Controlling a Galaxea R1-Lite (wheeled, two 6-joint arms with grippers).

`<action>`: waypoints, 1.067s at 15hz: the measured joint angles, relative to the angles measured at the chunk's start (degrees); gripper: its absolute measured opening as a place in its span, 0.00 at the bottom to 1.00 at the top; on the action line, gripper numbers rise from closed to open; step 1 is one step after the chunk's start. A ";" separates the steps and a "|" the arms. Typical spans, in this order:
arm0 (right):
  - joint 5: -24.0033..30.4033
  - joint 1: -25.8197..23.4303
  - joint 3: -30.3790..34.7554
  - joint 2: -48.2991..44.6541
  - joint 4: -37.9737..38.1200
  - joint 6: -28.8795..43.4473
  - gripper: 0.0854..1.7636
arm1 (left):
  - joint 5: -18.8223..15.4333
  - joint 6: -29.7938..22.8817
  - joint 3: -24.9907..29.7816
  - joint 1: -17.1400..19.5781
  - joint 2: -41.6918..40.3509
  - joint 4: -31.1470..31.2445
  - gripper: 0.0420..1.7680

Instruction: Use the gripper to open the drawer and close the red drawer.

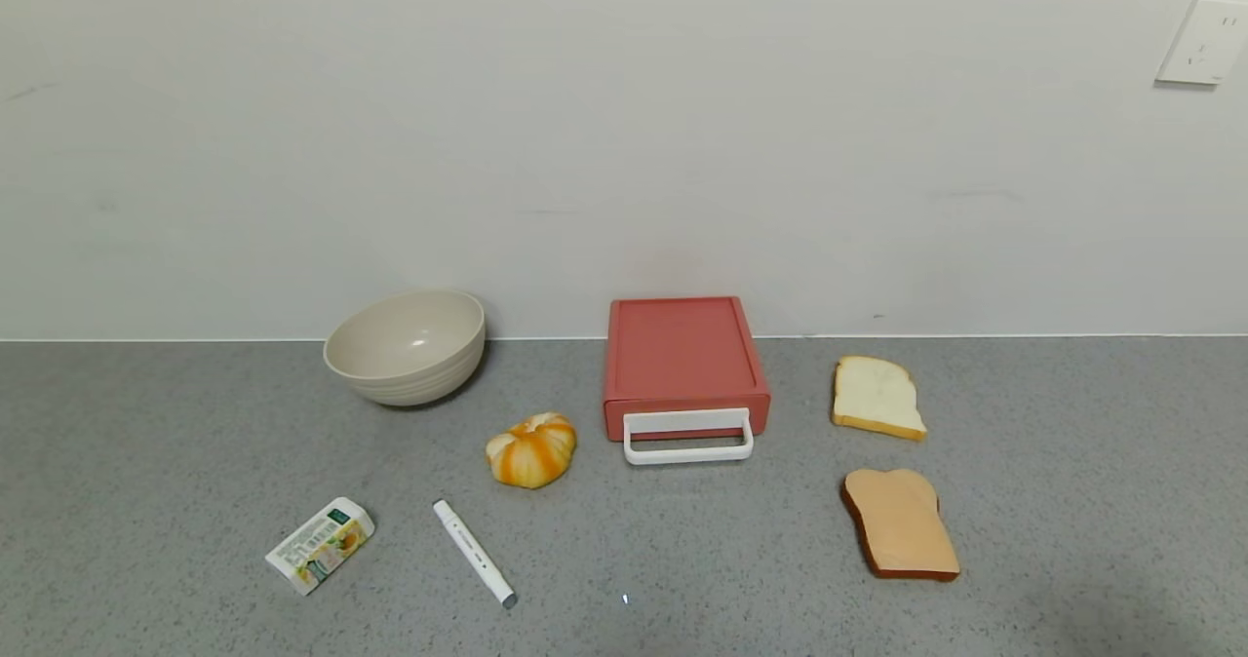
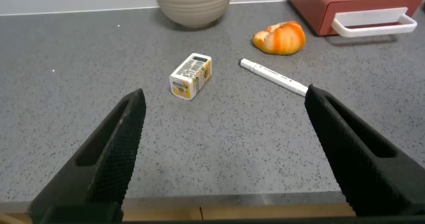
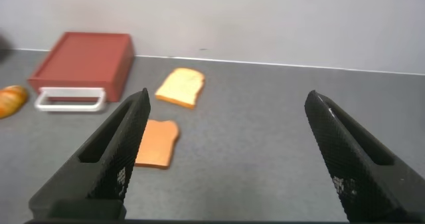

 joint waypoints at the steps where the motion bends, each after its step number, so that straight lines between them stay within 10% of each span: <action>1: -1.34 -1.18 1.07 -2.45 -0.02 -1.80 0.97 | 0.00 0.00 0.00 0.00 0.00 -0.02 0.98; 9: -1.56 -14.30 9.42 -19.35 -0.22 -3.34 0.97 | 0.00 0.00 0.00 0.00 0.00 0.02 0.98; 16: 10.84 -19.66 19.43 -28.64 -0.17 -2.22 0.97 | -0.02 0.00 0.00 0.00 0.00 -0.02 0.98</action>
